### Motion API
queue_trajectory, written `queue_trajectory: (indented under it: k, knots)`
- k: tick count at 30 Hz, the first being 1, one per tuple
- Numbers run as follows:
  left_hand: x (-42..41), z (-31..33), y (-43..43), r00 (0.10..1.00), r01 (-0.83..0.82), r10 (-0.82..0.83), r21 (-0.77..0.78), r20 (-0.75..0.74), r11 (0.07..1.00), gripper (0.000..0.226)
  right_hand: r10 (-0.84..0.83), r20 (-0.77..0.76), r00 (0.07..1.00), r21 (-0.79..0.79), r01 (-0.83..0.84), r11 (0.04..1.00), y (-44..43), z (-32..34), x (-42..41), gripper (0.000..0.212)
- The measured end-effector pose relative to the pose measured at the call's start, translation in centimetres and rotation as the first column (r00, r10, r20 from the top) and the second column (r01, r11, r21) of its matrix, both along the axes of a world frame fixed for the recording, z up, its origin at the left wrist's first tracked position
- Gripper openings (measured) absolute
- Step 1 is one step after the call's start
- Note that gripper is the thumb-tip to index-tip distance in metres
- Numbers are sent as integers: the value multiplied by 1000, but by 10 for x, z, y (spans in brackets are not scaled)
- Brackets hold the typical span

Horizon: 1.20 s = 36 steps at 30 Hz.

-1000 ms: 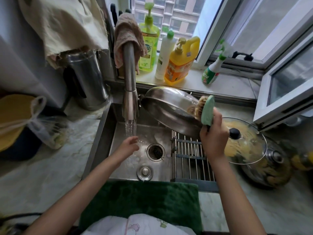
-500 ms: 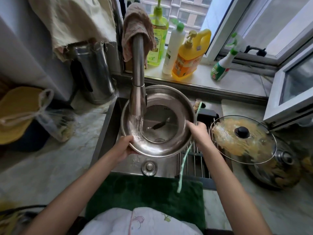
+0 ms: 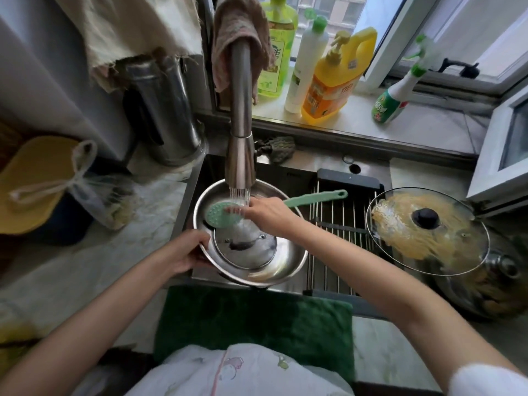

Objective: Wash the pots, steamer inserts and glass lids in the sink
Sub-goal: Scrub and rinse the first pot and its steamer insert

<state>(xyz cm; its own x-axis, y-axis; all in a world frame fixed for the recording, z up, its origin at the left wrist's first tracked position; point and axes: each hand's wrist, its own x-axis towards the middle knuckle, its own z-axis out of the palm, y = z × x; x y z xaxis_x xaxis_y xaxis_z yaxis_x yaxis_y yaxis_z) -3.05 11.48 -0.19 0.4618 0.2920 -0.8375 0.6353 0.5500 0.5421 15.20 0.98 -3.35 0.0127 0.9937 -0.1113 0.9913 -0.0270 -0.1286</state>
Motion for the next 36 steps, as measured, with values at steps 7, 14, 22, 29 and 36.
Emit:
queue_trajectory:
  k: [7, 14, 22, 29, 36]
  knots:
    - [-15, 0, 18, 992, -118, 118, -18, -43, 993, 22, -277, 204, 939, -375, 337, 864, 16, 18, 34, 35]
    - [-2, 12, 20, 1000, 17, -17, 133, -1, 991, 74, -129, 156, 979, -49, 138, 989, 33, -5, 30, 27]
    - [-7, 19, 29, 998, -61, 56, 189, 31, 980, 77, -417, -93, 904, -416, 345, 842, -3, -34, 25, 49]
    - [0, 28, 25, 999, 47, -47, 192, -9, 980, 82, -305, 22, 952, 56, 303, 951, 1, -28, 17, 62]
    - [1, 27, 38, 993, -102, 117, 278, -35, 955, 84, -601, -230, 765, -414, 482, 772, -14, -41, -13, 53]
